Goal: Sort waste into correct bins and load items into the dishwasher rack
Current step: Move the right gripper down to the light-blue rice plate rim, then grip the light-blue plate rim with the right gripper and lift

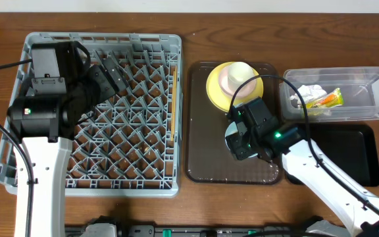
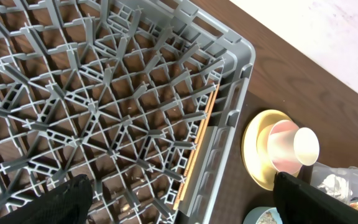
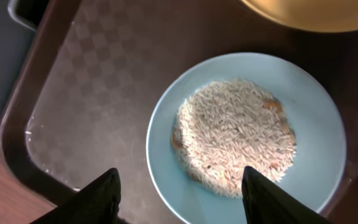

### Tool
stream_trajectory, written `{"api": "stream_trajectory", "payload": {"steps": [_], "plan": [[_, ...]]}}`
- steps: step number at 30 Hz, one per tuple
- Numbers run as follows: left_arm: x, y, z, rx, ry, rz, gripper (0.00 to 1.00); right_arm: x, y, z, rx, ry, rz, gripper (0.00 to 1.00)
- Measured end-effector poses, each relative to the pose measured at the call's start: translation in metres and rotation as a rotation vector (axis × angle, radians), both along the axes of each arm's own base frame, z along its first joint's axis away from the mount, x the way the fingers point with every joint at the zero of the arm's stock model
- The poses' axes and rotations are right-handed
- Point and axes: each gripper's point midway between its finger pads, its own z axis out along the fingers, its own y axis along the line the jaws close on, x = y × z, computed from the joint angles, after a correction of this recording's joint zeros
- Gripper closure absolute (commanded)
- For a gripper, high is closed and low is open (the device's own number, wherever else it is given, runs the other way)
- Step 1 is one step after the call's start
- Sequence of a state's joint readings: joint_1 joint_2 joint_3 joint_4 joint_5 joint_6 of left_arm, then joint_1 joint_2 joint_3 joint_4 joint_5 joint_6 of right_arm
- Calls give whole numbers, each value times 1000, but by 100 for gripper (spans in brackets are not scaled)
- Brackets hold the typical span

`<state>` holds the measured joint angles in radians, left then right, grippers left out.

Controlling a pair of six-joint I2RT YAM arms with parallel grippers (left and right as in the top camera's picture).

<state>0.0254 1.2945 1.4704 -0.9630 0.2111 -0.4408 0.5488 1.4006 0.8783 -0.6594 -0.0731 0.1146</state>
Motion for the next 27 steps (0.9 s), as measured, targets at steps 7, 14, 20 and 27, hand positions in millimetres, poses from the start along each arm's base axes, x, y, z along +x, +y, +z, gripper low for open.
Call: {"api": "stream_trajectory", "payload": {"steps": [7,14,20,27], "plan": [[0,0,0,0,0,0,6,-4,-2,-18,2,-8,15,49],[0,0,0,0,0,0,6,-11,5,-29,49,2,39,54],[0,0,0,0,0,0,6,-20,12,-35,53,11,97,64],[0,0,0,0,0,0,6,-21,12,-35,51,9,112,66]]}}
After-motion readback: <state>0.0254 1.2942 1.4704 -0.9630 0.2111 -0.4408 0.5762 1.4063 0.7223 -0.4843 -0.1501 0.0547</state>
